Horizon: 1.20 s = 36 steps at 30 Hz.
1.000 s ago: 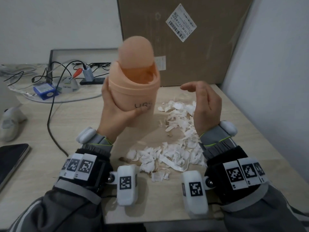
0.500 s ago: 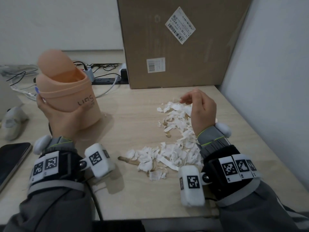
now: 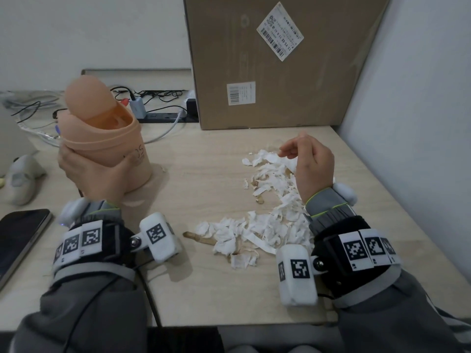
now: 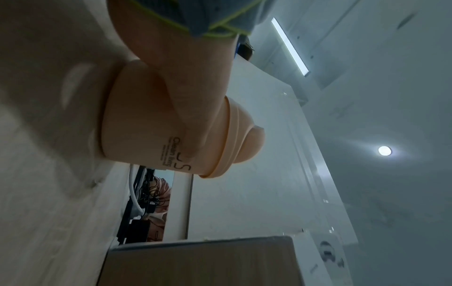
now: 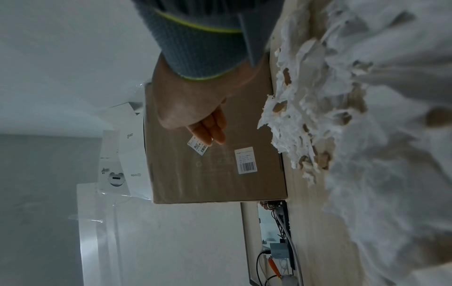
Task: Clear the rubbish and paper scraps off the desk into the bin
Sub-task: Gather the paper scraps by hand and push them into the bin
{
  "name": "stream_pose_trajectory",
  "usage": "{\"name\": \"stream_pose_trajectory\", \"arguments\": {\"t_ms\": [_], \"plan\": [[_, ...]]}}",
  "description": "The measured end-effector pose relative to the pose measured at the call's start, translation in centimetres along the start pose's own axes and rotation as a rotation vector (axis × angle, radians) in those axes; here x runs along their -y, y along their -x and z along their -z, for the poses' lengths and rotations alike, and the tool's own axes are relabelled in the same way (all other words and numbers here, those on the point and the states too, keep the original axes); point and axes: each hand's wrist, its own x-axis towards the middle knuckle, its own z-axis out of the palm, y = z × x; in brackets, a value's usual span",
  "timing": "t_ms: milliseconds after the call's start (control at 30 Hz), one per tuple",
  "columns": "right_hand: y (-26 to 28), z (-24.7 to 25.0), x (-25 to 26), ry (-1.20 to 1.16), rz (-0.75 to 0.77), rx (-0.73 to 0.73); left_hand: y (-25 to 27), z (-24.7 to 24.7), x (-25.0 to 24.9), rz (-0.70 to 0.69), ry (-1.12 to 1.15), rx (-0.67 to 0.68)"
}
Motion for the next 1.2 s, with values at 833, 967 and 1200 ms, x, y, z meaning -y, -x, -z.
{"name": "stream_pose_trajectory", "arguments": {"t_ms": [833,967,1200], "plan": [[0.2,-0.1,0.1,0.022,-0.05,0.024,3.9,-3.5,-3.4,-0.036,-0.405,0.902],[0.0,0.0,-0.1,0.071,-0.084,0.004,4.1,-3.7,-3.5,-0.02,-0.523,0.918],[-1.7,1.8,-1.9,0.3,-0.415,-0.038,6.4,-3.5,-5.6,-0.04,-0.451,1.075]]}}
